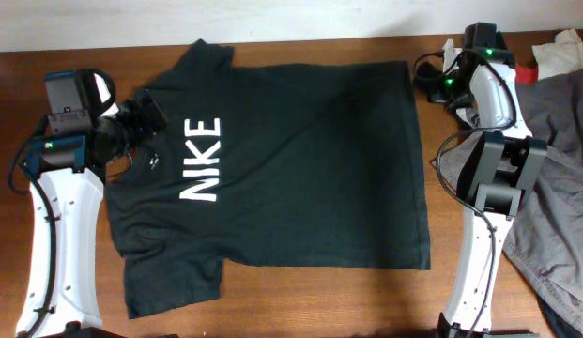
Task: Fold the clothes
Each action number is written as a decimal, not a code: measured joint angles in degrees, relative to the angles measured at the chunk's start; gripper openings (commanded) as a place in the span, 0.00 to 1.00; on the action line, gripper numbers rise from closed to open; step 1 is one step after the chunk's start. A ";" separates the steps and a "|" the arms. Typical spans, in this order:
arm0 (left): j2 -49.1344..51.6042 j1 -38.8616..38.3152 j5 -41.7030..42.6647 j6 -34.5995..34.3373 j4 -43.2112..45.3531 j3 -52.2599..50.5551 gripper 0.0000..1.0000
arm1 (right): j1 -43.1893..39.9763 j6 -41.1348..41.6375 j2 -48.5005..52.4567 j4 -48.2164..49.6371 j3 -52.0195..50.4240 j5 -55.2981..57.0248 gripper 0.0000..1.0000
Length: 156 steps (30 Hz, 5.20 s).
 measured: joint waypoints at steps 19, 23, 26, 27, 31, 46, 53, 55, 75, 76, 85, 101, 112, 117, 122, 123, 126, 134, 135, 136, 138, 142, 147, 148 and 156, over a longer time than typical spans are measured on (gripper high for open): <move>0.00 0.00 0.02 0.00 0.00 0.00 0.99 | -13.88 -0.20 -0.22 -0.90 0.04 14.86 0.10; 0.00 0.00 0.02 0.00 0.00 0.00 0.99 | -15.54 -0.24 -0.22 -3.96 1.38 15.32 0.10; 0.00 0.00 0.02 0.00 0.00 0.00 0.99 | -15.19 -0.24 -0.22 -5.77 3.72 13.31 0.15; 0.00 0.00 0.02 0.00 0.00 0.00 0.99 | -14.88 -0.02 -0.22 -6.56 5.55 12.22 0.20; 0.00 0.00 0.02 0.00 0.00 0.00 0.99 | -13.27 0.59 -0.61 -9.99 14.36 8.90 0.35; 0.00 0.00 0.02 0.00 0.00 0.00 0.99 | 2.82 6.34 -15.08 -28.85 39.39 2.38 0.99; 0.00 0.00 0.02 0.00 0.00 0.00 0.99 | 8.35 6.54 -15.37 -29.64 39.39 2.23 0.99; 0.00 0.00 0.02 0.00 0.00 0.00 0.99 | 9.35 6.54 -15.37 -29.62 39.39 2.23 0.99; 0.00 0.00 0.02 0.00 0.00 0.00 0.99 | 10.95 6.51 -15.32 -29.64 39.39 2.25 0.99; 0.00 0.00 0.02 0.00 0.00 0.00 0.99 | 10.95 6.54 -15.34 -29.64 39.39 2.23 0.99; 0.00 0.00 0.02 0.00 0.00 0.00 0.99 | 10.95 6.54 -15.32 -29.62 39.39 2.23 0.99; 0.00 0.00 0.02 0.00 0.00 0.00 0.99 | 10.95 6.56 -15.32 -29.64 39.39 2.25 0.99; 0.00 0.00 0.02 0.00 0.00 0.00 0.99 | 10.88 7.87 -15.32 -32.28 39.39 -2.64 0.99; 0.00 0.00 0.02 0.00 0.00 0.00 0.99 | 10.69 9.16 -15.32 -40.46 39.39 -5.49 0.91; 0.00 0.00 0.02 0.00 -0.04 0.00 0.99 | 10.67 11.26 -15.32 -42.51 39.39 -5.84 0.87; 0.00 0.00 0.02 0.00 0.00 0.00 0.99 | 10.67 12.26 -15.32 -42.51 39.39 -6.12 0.88; 0.00 0.00 0.02 0.00 0.00 0.00 0.99 | 10.69 14.29 -15.37 -42.51 39.39 -7.74 0.88; 0.00 0.00 0.02 0.00 0.00 0.00 0.99 | 10.69 16.65 -19.74 -42.51 38.62 -13.44 0.88; 0.00 0.00 0.00 0.00 0.02 0.00 0.99 | 10.69 16.87 -21.46 -42.51 38.10 -14.03 0.88; 0.00 0.00 0.00 0.00 -0.02 0.00 0.99 | 10.71 17.00 -23.17 -42.51 37.83 -14.38 0.89; 0.00 0.00 0.00 0.00 0.00 0.00 0.99 | 10.73 17.22 -27.63 -42.49 36.70 -15.10 0.94; 0.00 0.00 0.02 0.00 0.00 0.00 0.99 | 10.75 17.29 -37.92 -42.49 32.11 -15.80 0.96; 0.00 0.00 0.02 0.00 0.00 0.00 0.99 | 10.73 16.87 -51.91 -42.47 19.50 -15.96 0.96; 0.00 0.00 0.02 0.00 0.00 0.00 0.99 | 10.73 16.76 -54.31 -42.45 16.52 -15.63 0.99; 0.00 0.00 -0.02 0.00 0.00 0.00 0.99 | 10.75 16.57 -70.82 -42.51 -12.28 -9.90 0.99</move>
